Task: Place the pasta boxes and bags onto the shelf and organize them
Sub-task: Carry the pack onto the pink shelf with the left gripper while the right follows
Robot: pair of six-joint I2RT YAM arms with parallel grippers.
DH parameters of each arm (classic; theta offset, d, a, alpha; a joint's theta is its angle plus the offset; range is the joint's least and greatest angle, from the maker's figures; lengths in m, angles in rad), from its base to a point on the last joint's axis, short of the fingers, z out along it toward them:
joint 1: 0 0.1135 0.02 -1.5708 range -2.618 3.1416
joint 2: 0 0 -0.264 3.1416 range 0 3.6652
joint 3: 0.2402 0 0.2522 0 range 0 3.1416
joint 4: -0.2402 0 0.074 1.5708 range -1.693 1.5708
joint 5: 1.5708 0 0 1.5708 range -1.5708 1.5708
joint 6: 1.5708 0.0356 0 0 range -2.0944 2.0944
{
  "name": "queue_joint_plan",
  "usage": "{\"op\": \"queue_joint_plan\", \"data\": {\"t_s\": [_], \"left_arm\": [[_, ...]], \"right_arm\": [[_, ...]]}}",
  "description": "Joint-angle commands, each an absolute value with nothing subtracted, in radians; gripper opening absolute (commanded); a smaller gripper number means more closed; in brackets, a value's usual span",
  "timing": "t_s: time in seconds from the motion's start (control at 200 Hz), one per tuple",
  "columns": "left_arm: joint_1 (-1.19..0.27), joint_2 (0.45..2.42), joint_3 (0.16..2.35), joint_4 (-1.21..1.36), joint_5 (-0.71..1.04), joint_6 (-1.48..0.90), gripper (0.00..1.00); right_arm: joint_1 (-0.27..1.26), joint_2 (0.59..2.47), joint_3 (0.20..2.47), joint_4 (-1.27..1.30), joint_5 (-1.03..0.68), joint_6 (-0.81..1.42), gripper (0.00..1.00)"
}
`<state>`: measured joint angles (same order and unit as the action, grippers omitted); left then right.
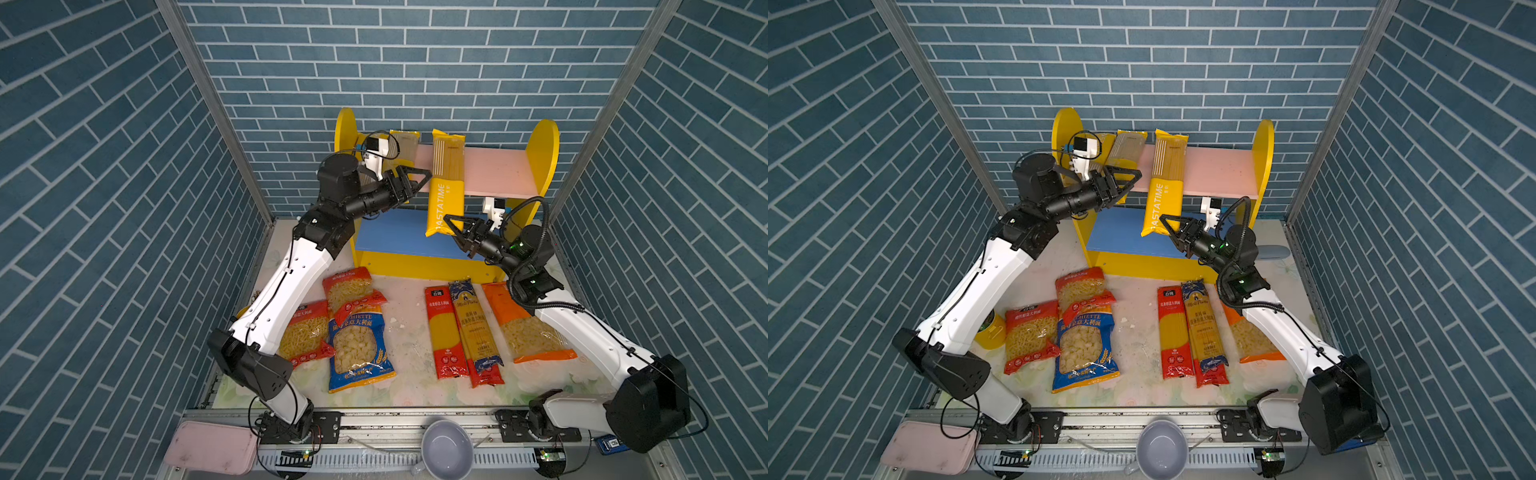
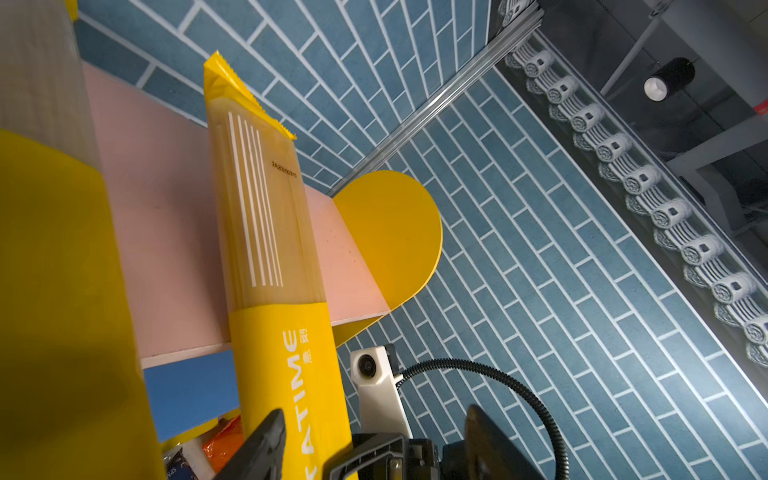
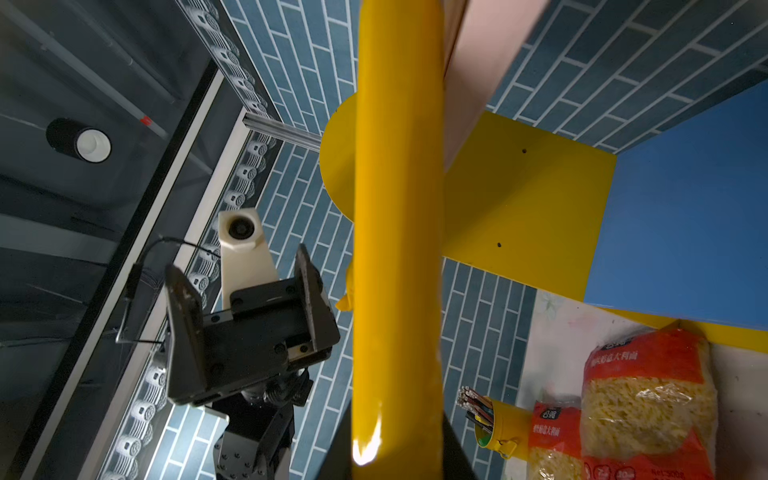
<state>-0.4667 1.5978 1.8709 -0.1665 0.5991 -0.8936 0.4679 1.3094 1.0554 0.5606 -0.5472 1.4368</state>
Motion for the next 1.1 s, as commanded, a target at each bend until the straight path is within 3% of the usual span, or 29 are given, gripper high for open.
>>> {"op": "queue_joint_plan", "data": {"t_s": [0.0,0.265,0.575,0.895,0.995,1.095], "left_arm": [[-0.442,1.557,1.849,-0.142,0.590,-0.864,0.69],[-0.442,1.487,1.830,-0.155,0.575,-0.780,0.69],[-0.443,1.310,1.605,-0.184,0.439,-0.590,0.72],[-0.444,1.259,1.537,-0.152,0.449,-0.574,0.72],[-0.444,1.255,1.525,-0.145,0.453,-0.574,0.72],[-0.444,1.249,1.515,-0.142,0.454,-0.575,0.72]], "right_arm": [[0.462,1.308,1.176,0.678,-0.465,1.434,0.07],[0.496,1.397,1.310,0.574,-0.415,1.434,0.05],[0.565,1.519,1.536,0.370,-0.384,1.406,0.00],[0.594,1.566,1.596,0.332,-0.340,1.424,0.00],[0.597,1.553,1.593,0.320,-0.329,1.412,0.14],[0.597,1.534,1.584,0.300,-0.318,1.391,0.36]]}}
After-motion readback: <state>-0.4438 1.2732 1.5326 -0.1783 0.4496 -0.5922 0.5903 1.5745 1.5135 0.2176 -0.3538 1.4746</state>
